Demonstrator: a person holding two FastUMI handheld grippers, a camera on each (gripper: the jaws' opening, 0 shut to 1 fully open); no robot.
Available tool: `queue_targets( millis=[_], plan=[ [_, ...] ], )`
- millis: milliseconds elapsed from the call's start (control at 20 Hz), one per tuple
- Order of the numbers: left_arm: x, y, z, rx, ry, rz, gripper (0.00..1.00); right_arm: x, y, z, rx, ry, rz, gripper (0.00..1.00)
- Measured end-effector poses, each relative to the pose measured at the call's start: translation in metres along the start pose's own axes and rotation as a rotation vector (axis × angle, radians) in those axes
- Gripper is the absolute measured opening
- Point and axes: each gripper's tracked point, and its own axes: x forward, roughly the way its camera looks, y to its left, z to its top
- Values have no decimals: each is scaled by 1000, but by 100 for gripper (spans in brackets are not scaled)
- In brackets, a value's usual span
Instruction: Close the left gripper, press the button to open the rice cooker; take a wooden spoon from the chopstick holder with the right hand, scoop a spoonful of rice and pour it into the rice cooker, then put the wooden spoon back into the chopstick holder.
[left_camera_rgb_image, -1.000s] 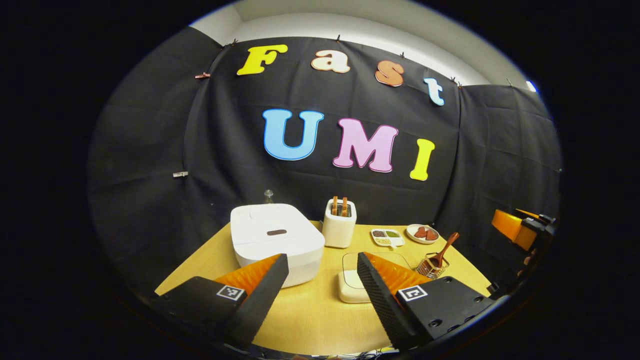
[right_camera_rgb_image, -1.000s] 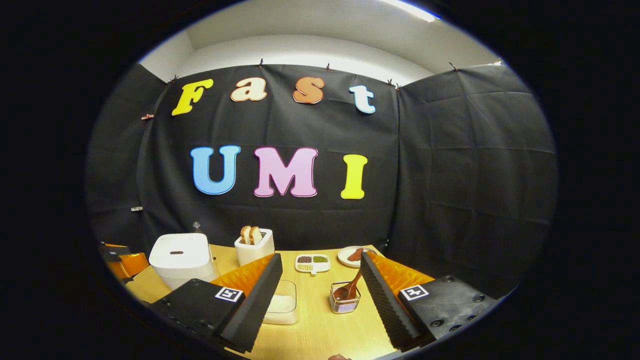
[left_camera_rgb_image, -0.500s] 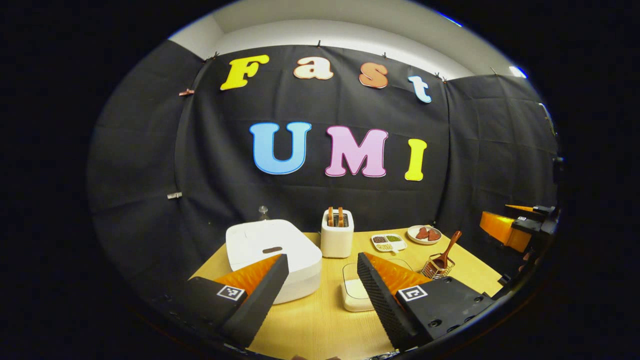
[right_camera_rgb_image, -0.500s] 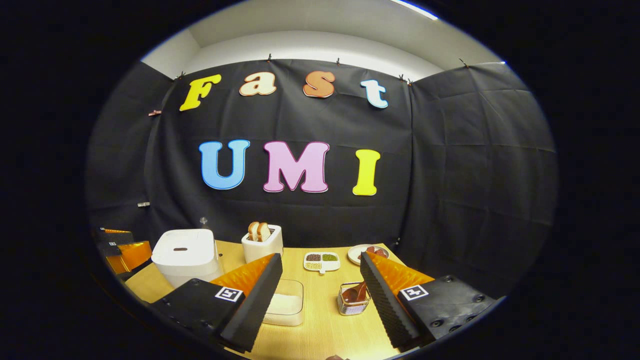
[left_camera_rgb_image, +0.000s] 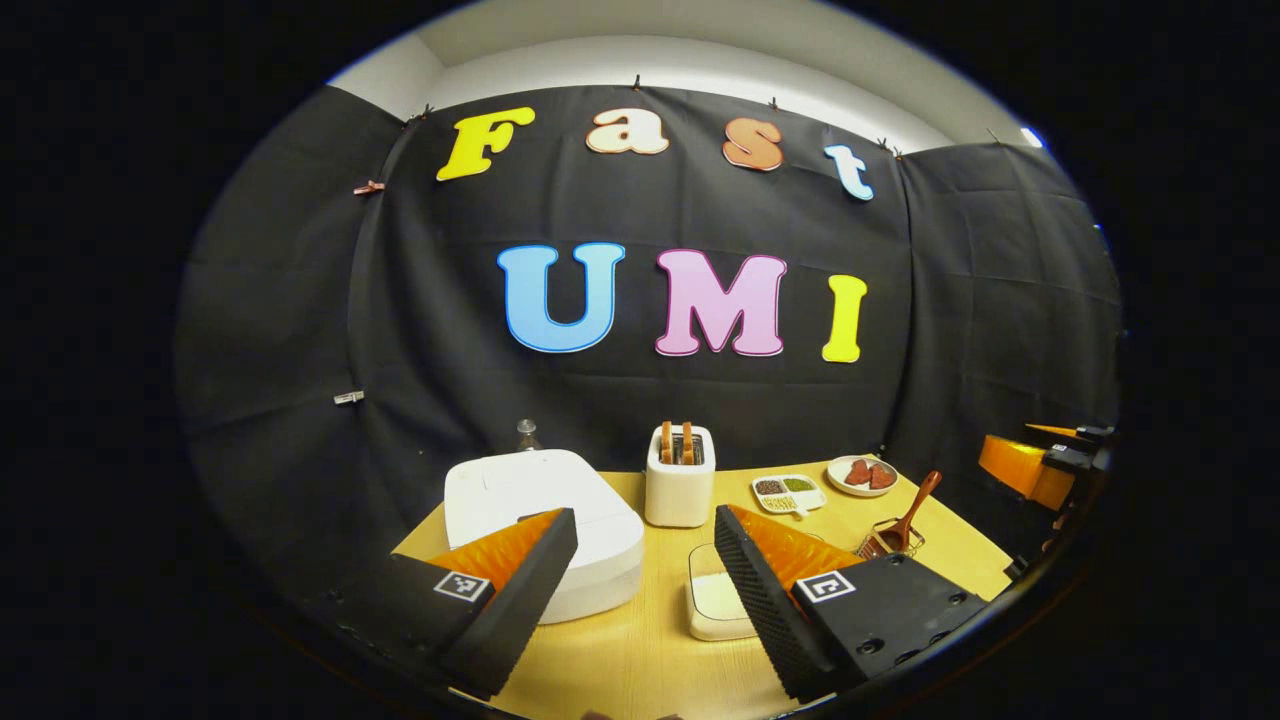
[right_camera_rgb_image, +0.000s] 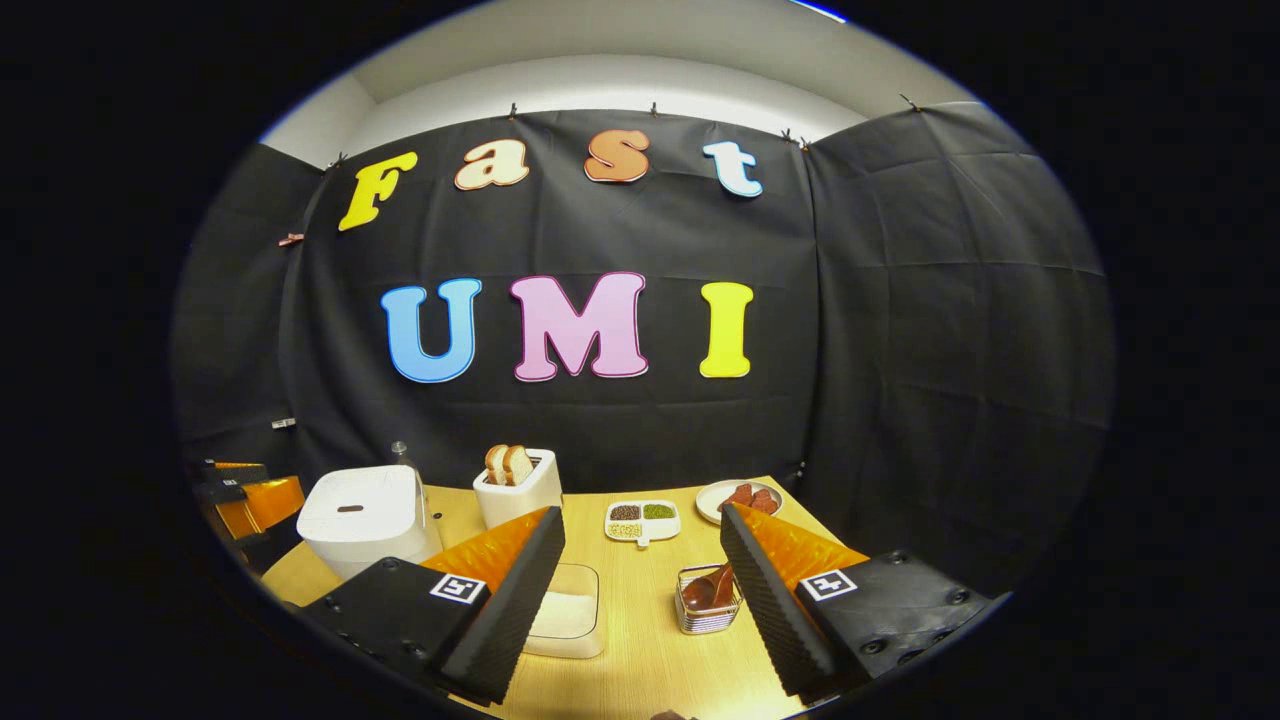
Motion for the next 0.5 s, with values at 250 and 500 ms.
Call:
queue_targets(
  millis=[250,500],
  plan=[
    [20,32,5,-19,14,98,95,5,1,-4,12,24,36,98],
    [53,78,14,-46,30,175,92,3,0,-8,-17,32,61,98]
  ],
)
